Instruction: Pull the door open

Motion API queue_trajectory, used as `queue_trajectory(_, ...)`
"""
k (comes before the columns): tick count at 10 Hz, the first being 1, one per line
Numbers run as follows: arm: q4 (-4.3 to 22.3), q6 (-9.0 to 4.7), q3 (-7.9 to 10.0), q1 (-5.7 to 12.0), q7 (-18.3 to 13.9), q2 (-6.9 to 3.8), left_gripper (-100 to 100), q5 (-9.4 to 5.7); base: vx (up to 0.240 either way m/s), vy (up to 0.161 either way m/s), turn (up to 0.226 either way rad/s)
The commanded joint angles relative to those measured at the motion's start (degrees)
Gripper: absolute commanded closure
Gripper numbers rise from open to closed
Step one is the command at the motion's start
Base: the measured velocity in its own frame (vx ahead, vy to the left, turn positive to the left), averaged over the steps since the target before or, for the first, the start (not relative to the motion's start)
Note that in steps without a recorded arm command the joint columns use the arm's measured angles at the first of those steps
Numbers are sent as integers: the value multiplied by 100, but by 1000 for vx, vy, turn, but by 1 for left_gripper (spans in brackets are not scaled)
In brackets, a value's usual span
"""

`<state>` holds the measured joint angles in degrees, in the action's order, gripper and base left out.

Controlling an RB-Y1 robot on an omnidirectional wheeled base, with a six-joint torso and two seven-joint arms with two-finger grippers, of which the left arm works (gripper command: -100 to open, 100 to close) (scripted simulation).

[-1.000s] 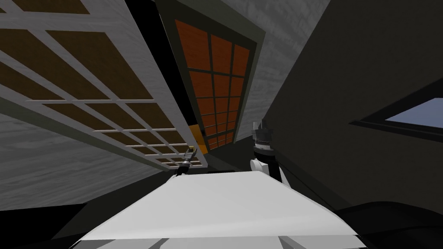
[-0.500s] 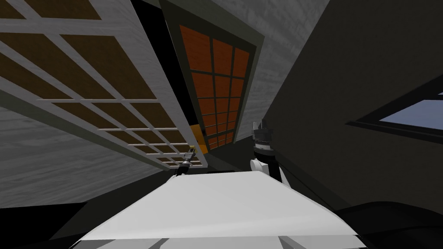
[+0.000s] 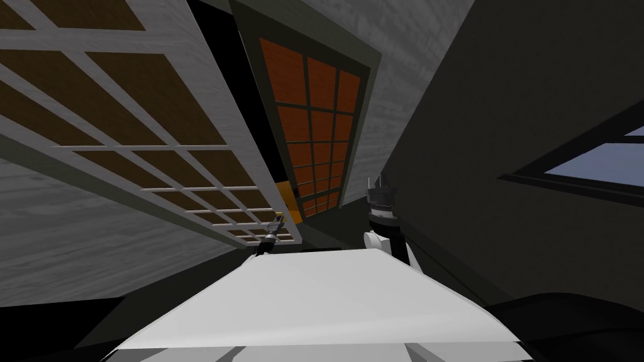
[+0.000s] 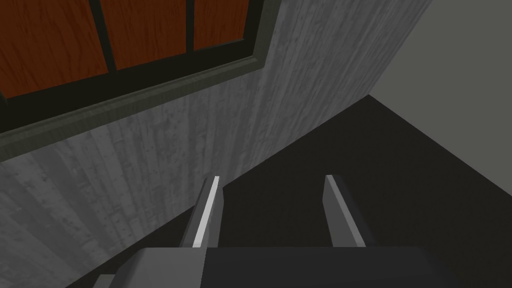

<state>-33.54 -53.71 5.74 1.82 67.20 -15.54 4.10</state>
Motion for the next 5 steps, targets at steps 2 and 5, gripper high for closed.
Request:
queue_trajectory(2, -19, -6, -34, -5, -431, 3, 100, -67, -24, 12, -39)
queue_trajectory(5, -22, -2, -57, -4, -794, -2, 100, -124, -24, 14, -32)
